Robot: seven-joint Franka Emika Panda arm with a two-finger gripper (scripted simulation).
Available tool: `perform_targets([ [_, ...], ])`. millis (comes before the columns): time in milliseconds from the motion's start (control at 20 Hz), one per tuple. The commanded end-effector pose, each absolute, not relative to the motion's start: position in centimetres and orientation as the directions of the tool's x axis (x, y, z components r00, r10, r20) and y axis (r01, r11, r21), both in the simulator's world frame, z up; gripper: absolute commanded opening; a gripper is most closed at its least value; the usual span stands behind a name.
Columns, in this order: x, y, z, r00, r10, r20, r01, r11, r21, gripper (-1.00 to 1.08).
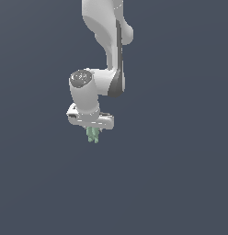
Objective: Pick up the object and move it to a goal position.
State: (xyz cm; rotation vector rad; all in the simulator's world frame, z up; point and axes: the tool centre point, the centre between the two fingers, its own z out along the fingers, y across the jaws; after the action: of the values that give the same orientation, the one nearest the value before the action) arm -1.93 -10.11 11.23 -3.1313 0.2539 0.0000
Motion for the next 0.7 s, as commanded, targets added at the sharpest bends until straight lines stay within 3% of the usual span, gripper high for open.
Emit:
perform_targets([
  [0, -1.6, -10.4, 13.1, 0.987, -0.161, 0.001, -0.161, -0.987, 0.000, -1.00],
  [650, 1.0, -12.2, 25.9, 0.987, -0.162, 0.001, -0.162, -0.987, 0.000, -1.00],
])
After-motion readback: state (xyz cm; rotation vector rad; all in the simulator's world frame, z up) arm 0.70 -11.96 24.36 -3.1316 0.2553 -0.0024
